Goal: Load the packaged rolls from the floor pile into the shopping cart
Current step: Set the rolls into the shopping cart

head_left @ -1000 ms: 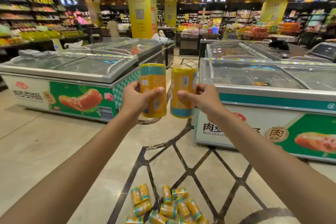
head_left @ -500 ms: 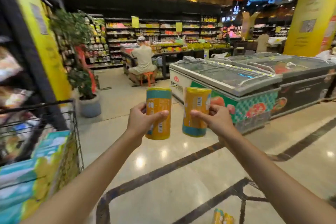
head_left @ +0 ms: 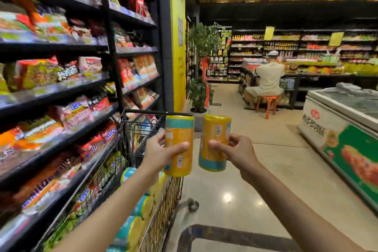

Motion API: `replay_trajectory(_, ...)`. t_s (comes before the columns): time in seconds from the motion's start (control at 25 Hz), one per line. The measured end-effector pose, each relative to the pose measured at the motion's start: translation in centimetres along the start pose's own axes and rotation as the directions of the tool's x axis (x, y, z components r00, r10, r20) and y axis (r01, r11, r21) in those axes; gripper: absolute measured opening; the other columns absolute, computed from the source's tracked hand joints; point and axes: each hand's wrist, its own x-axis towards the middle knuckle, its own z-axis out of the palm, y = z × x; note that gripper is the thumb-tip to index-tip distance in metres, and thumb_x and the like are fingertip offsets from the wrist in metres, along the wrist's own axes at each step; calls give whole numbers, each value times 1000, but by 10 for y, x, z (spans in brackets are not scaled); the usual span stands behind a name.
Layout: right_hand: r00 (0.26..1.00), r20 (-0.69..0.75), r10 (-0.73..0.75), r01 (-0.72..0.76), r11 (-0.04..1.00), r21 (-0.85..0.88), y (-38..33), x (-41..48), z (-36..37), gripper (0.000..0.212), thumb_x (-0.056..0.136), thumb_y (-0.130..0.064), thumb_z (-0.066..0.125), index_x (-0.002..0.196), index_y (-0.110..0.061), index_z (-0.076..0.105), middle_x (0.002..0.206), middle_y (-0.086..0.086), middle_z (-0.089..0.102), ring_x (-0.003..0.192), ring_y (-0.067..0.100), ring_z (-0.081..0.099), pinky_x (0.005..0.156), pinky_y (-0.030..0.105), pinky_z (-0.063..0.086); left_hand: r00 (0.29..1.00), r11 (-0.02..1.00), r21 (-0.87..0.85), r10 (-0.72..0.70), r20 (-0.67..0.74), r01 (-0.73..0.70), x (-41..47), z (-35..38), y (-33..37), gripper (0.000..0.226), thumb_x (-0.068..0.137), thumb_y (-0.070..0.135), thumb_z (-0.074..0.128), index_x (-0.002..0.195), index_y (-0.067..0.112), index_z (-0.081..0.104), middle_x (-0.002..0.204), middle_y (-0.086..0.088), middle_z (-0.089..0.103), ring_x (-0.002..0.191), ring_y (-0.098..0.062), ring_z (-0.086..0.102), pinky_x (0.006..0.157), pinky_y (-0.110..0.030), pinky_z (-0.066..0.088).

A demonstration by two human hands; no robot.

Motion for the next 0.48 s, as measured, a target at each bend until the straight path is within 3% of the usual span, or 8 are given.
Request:
replay_trajectory(0.16,987,160,-33,19,996,85,4,75,61,31,71,-17,81,99,-15,70,100,4,73,95,16,68,83,33,56,981,1000,-11,-20,-194,19,58,-56,-16,33,68,7,80,97,10,65,90,-5,73,80,-18,70,72,-32,57)
replay_trajectory(0.32,947,317,-46,8,993,118,16,129,108,22,72,-10,80,90,-17,68,90,1,73,77,5,68,67,19,56,932,999,-10,-48,-359,47,92,-94,-36,27,72,1,75,95,9,64,88,-6,71,73,-14,69,69,-30,58)
replay_trajectory(0.4,915,401,-52,2,992,124,25,166,131,19,73,-9,79,86,-18,68,89,2,73,76,6,68,67,18,56,898,998,-22,-69,-434,66,115,-107,-51,28,73,3,74,99,8,64,93,-8,71,80,-20,68,75,-36,57)
replay_trajectory(0.48,873,484,-57,-3,993,122,37,204,152,19,73,-10,79,85,-19,68,88,0,72,77,7,68,68,17,56,861,997,-22,-78,-503,77,139,-117,-68,26,73,3,74,96,10,64,89,-6,72,77,-19,69,71,-34,57)
